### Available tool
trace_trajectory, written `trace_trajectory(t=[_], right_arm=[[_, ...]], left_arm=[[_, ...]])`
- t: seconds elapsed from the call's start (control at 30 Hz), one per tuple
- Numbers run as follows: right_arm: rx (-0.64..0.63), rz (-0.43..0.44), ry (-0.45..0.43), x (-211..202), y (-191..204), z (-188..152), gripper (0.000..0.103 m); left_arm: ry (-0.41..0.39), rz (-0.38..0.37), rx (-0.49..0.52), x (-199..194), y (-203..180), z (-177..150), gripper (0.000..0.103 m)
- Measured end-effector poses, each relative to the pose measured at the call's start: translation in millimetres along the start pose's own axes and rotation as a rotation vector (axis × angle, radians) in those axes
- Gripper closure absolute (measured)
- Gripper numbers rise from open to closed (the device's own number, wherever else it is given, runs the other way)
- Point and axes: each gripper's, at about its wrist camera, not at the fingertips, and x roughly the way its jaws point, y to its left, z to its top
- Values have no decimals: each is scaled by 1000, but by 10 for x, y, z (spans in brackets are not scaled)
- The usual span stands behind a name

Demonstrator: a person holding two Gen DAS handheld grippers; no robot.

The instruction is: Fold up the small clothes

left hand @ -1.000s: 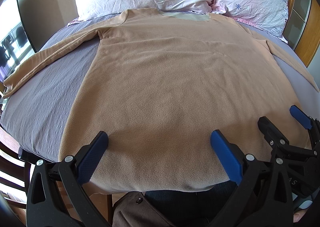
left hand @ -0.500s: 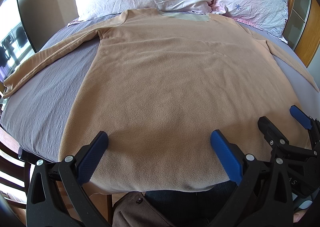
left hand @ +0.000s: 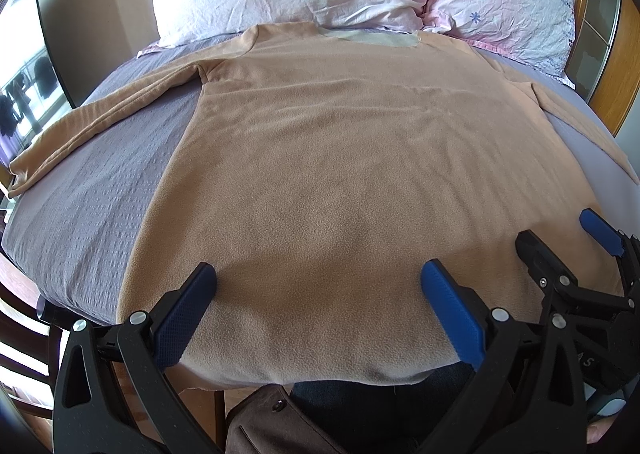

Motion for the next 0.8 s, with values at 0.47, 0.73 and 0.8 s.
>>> trace_trajectory(t=[0.47,0.73,0.8], right_arm=[[901,-191,-44,-248,-3295,596,55],[1282,-210,2,178,-4390,406,68],[1301,-230,-28,211,-4421,385,70]], left_arm=[[-177,-349,-80,33,299,323,1],[-332,-582,-103,3,413,606,1],[-335,-573,-115,26,452,658,1]])
